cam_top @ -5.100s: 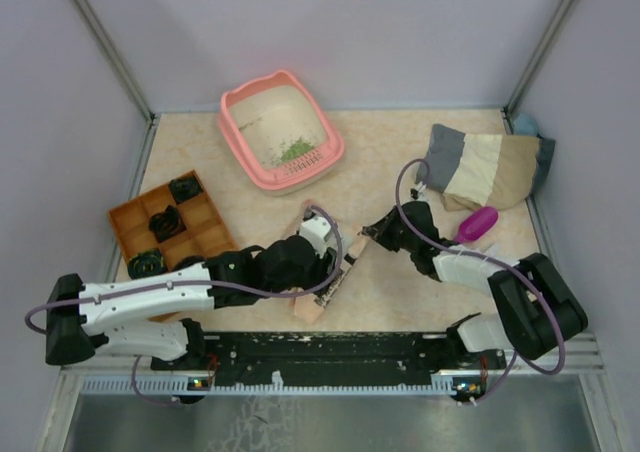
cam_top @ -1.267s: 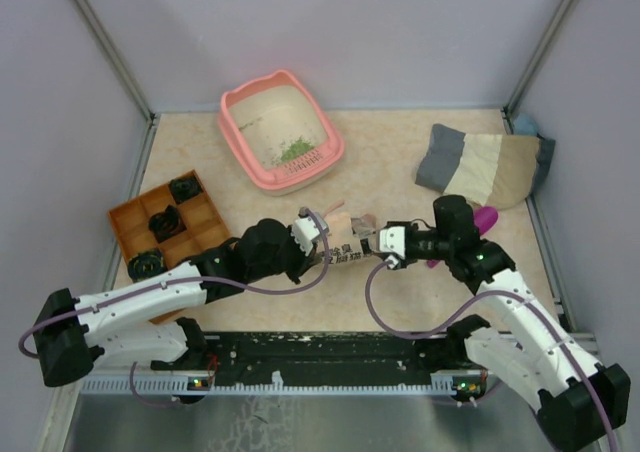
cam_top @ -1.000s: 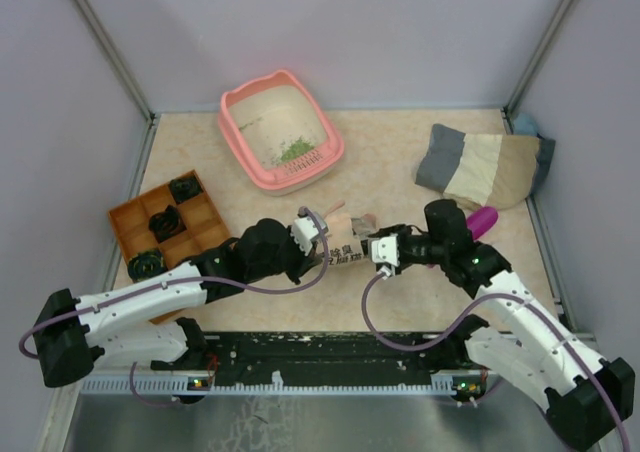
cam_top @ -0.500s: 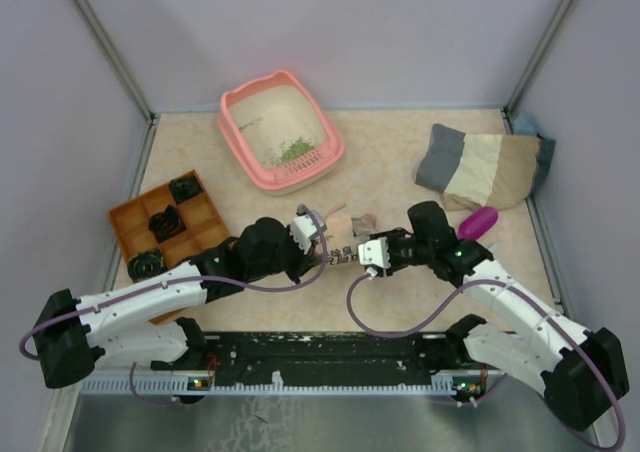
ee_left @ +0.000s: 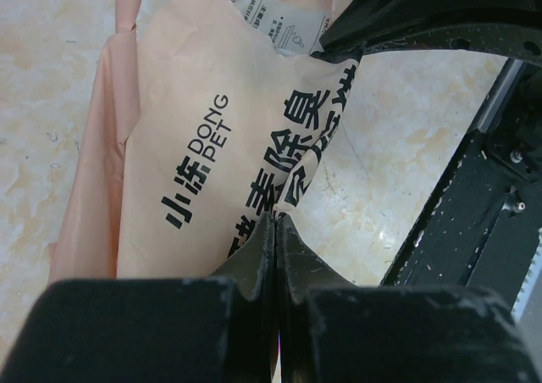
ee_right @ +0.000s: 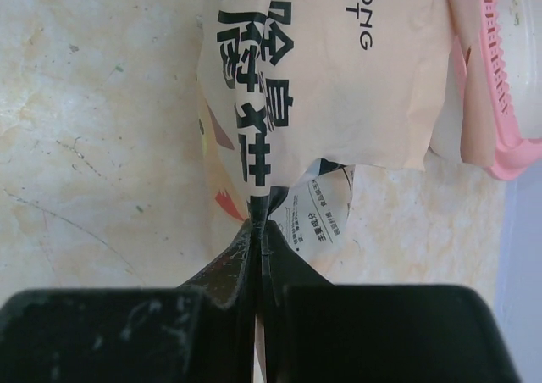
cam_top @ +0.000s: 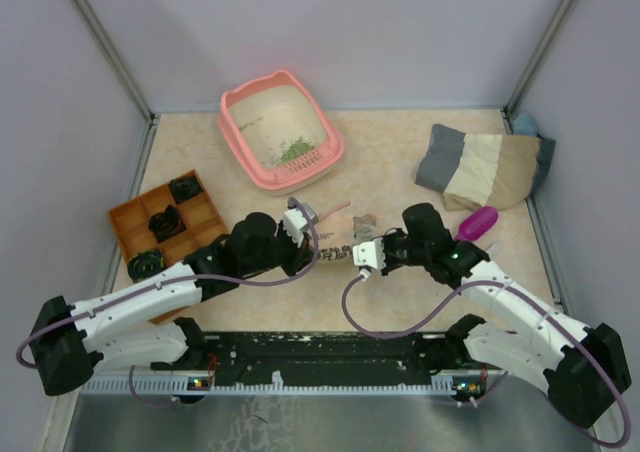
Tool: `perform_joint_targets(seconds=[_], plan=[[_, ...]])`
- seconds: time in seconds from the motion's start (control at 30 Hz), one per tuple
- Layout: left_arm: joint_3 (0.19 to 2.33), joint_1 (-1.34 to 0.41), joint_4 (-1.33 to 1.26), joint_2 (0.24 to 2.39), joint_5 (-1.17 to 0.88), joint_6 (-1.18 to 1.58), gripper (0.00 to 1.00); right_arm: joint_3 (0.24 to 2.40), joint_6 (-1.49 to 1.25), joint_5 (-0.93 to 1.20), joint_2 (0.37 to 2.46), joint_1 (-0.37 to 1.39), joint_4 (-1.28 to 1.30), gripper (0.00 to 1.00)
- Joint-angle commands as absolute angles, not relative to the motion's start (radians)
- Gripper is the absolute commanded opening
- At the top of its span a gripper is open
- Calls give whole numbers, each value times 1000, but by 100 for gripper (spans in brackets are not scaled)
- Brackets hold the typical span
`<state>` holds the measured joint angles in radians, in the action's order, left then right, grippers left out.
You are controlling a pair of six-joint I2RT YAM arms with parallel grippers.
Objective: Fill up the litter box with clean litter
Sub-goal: Close the cat litter bag at the center of the board.
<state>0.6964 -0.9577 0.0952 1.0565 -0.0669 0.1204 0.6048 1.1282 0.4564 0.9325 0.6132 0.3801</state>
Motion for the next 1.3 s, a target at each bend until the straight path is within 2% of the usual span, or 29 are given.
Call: perform_joint_targets(seconds=[0.0, 0.23, 0.43, 0.5, 0.53, 0.6, 0.73, 1.03, 1.27], plan=[[728, -907, -37, 980, -98, 152, 0, 713, 1099, 445, 904, 620, 397, 0], [851, -787, 50, 997, -248, 156, 0, 1019, 1115, 494, 1018, 620, 636, 0], [889, -671, 102, 1054, -428, 168, 1, 1043, 1138, 577, 1129, 555, 684, 0], [899, -663, 137, 1066, -462, 134, 14, 1014, 1139, 606, 1148, 530, 656, 0], [913, -662, 162, 1072, -468, 105, 24, 1006, 1139, 616, 1152, 521, 643, 0], [951, -661, 214, 1095, -493, 48, 53, 1004, 1143, 628, 1162, 511, 629, 0], [1044, -661, 265, 1155, -528, -5, 69, 1045, 1145, 671, 1189, 480, 623, 0], [1121, -661, 325, 1332, -683, -57, 70, 1074, 1133, 713, 1231, 464, 625, 0], [1051, -680, 250, 1311, -690, 41, 67, 1029, 1090, 745, 1215, 451, 566, 0]])
